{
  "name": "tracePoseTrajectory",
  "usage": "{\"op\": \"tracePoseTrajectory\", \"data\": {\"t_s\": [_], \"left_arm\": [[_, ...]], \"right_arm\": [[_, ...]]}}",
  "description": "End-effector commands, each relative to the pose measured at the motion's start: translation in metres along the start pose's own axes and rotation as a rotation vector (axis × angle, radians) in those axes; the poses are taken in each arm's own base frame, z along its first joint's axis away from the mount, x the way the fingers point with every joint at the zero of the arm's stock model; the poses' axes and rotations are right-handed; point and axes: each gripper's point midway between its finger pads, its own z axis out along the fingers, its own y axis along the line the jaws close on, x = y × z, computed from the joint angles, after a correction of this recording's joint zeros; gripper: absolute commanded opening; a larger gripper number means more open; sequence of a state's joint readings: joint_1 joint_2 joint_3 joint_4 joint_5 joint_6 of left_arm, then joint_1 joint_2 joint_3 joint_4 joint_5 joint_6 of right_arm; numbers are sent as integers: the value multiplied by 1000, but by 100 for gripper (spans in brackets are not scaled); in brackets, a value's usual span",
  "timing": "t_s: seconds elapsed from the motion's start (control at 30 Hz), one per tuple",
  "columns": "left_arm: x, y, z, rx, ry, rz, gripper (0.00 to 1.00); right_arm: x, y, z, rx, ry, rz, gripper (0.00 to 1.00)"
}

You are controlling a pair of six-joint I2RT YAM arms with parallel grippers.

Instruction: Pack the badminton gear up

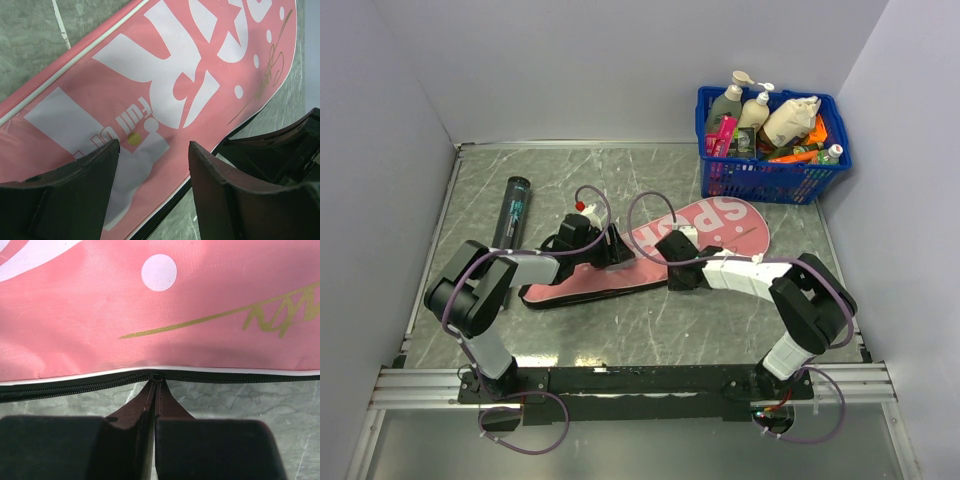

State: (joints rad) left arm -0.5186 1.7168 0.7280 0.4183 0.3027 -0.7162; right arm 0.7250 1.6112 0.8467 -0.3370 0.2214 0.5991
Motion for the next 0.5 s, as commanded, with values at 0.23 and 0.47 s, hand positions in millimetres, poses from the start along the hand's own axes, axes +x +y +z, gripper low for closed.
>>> {"op": "tracePoseTrajectory", "data": {"t_s": [0.23,0.47], "left_arm": [[62,40,-2,-143,196,-27,65],[60,34,-4,-115,192,-16,65]], "right_arm": [[33,139,-19,-312,84,-71,0],[40,181,-38,-473,101,-65,0]]}}
